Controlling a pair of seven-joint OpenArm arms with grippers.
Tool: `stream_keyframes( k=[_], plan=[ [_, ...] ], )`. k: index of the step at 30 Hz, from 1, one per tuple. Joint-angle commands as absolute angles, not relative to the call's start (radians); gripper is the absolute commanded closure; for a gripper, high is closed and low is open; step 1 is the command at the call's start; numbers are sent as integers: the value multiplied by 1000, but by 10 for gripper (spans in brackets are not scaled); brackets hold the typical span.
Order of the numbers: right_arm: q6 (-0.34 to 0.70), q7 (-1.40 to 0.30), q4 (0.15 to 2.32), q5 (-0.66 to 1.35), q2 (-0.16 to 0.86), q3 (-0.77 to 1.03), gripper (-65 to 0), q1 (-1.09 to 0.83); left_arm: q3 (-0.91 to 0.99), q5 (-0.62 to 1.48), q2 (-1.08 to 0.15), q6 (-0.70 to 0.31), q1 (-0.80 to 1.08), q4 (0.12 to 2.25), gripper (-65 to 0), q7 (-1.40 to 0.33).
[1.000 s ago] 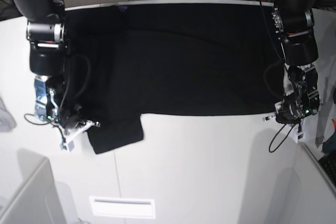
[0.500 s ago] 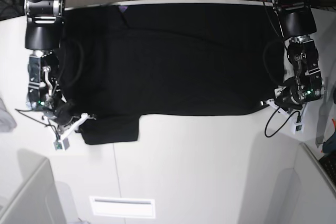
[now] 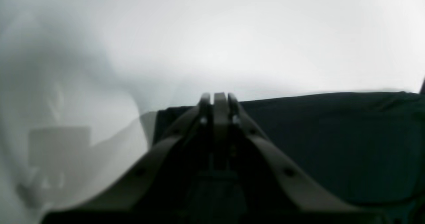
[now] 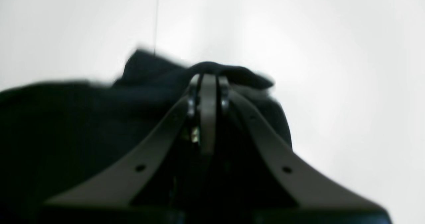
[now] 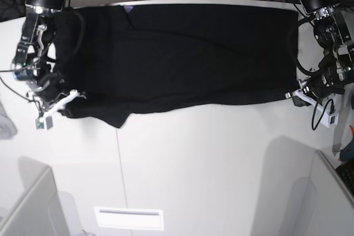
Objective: Fold the T-shirt properly
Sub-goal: 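Lift the hem and fold it over onto the collar with both grippers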
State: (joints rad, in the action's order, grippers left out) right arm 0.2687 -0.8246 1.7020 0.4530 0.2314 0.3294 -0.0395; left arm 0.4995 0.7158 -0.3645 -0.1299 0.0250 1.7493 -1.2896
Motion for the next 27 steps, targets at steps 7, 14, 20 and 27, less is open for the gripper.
stream_keyframes(
  k=[7, 14, 20, 27],
  plan=[
    [271, -917, 1933, 463, 186, 435, 0, -147, 538, 740, -412, -130, 122, 1839, 0, -1288],
    [274, -1017, 2012, 464, 145, 516, 0, -226, 539, 740, -489, -130, 252, 1896, 0, -1288],
    [277, -1063, 2017, 555, 122, 565, 0, -283, 539, 740, -504, -130, 312, 1900, 0, -1288],
    [271, -1066, 2018, 691, 124, 645, 0, -371, 539, 740, -504, -130, 360, 1900, 0, -1288]
  ],
)
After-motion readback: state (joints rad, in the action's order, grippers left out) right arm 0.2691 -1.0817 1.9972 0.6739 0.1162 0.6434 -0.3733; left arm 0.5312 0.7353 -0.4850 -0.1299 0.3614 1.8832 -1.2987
